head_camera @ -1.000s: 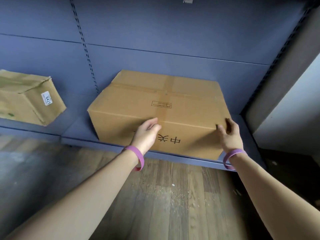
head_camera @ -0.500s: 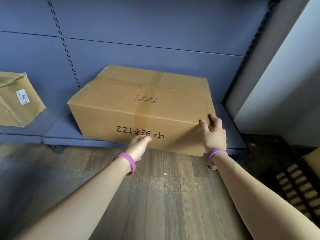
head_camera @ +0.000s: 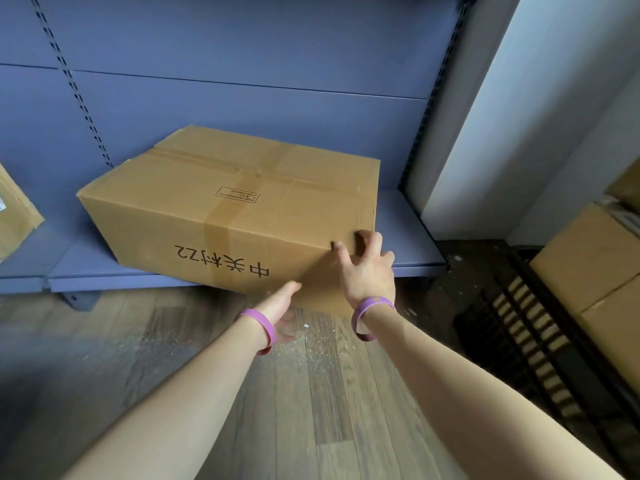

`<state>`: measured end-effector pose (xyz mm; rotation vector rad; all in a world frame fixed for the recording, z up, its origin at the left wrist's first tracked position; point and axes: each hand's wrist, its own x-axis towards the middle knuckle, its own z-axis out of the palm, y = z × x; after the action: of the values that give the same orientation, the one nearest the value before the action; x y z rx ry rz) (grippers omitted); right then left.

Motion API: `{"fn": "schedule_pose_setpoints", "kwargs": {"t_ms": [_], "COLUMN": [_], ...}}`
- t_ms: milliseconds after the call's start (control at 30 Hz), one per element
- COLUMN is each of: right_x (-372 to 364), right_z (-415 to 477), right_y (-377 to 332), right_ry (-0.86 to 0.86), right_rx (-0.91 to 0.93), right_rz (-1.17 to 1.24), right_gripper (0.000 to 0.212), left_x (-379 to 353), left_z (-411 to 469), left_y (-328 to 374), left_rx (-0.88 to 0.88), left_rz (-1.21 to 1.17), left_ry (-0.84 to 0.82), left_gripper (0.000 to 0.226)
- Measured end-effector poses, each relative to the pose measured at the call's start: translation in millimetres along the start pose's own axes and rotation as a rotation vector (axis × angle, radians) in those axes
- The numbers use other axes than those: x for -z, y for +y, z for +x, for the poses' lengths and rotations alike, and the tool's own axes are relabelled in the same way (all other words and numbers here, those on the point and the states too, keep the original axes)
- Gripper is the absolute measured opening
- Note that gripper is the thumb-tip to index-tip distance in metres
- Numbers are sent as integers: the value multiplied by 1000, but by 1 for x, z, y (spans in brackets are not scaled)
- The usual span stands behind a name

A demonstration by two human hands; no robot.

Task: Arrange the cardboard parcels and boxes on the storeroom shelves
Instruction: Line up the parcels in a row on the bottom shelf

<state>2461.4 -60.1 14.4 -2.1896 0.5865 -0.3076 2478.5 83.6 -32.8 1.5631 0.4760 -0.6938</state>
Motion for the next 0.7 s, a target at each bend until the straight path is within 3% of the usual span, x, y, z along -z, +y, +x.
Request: {"fn": "schedule_pose_setpoints", "kwargs": {"t_ms": [267,433,567,700], "right_x": [5,7,6,7], "right_z": [-19,-33,-38,-37], "right_y": [-3,-6,-9,-8], "right_ry": [-116,-153,-163,-101], "right_rx": [108,190,355,506], "right_rz": [-113,-150,-216,-273], "right_gripper": [50,40,38,39], "left_x": [-12,-8,-4,8], "left_z": [-2,2,-2,-16], "left_y": [-24,-38,-49,-50], "left_rx": [97,89,38,-13], "left_rz": [-378,-516,-686,-691], "left_ry": [-68,-111,-120,-74], "left_gripper": [103,83,92,98]}}
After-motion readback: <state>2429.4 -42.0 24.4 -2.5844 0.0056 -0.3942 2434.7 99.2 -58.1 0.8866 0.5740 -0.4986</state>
